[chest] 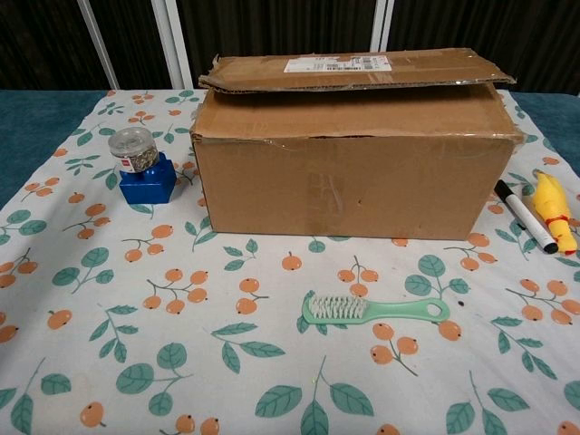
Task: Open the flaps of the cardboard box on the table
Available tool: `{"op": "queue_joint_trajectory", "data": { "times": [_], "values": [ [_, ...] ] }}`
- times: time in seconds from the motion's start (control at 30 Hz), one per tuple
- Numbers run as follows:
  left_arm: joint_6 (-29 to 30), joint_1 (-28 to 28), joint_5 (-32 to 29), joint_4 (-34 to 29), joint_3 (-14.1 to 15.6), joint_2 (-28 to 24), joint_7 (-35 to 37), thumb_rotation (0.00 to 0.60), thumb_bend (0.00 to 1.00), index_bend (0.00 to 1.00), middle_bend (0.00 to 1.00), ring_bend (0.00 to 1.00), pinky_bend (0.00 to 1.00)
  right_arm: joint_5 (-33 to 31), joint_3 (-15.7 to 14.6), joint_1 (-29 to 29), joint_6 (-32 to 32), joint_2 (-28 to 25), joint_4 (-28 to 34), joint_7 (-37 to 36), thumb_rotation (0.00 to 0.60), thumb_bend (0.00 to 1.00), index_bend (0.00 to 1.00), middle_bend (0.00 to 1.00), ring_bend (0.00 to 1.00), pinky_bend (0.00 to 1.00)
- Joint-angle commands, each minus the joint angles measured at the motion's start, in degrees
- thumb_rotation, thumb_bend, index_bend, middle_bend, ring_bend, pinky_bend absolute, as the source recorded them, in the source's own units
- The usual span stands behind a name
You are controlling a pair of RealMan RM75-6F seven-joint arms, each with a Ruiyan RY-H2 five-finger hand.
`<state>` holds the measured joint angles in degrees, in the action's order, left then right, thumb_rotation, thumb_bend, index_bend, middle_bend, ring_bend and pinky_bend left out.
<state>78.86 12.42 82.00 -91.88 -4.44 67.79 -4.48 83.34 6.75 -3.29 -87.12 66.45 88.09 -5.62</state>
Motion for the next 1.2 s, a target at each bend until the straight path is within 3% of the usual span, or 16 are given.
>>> {"op": "queue_joint_trajectory", "data": {
  "times": [0.03,0.9,1.07,1.2],
  "values": [
    [0.1,0.0,0.1,-0.1,0.1,0.0,-0.2,0.6,0.0,0.0,0.0,0.0,0.0,-0.1,0.0,0.0,0.1,0.0,0.0,-0.2,0.6,0.09,0.0,0.0,0.0,0.22],
    [-0.5,0.4,0.0,-1.2,0.1,0.1,-1.0,0.6,0.0,0.0,0.0,0.0,0.0,0.4,0.0,0.9,-1.7,-0.1,-0.5,-1.1,0.6,0.11,0.0,0.0,0.0,0.22],
    [-0.9,1.5,0.4,-4.5,-0.7,-0.6,-2.6,0.6,0.02,0.0,0.0,0.0,0.0,-1.5,0.6,0.9,-0.6,0.1,-0.9,-2.2,0.6,0.11,0.0,0.0,0.0,0.22],
    [-2.9,4.5,-0.1,-9.8,-3.3,-2.3,-6.6,0.6,0.06,0.0,0.0,0.0,0.0,-2.4,1.0,0.5,0.5,0.1,-1.3,-3.1,0.6,0.12,0.0,0.0,0.0,0.22]
  ]
}}
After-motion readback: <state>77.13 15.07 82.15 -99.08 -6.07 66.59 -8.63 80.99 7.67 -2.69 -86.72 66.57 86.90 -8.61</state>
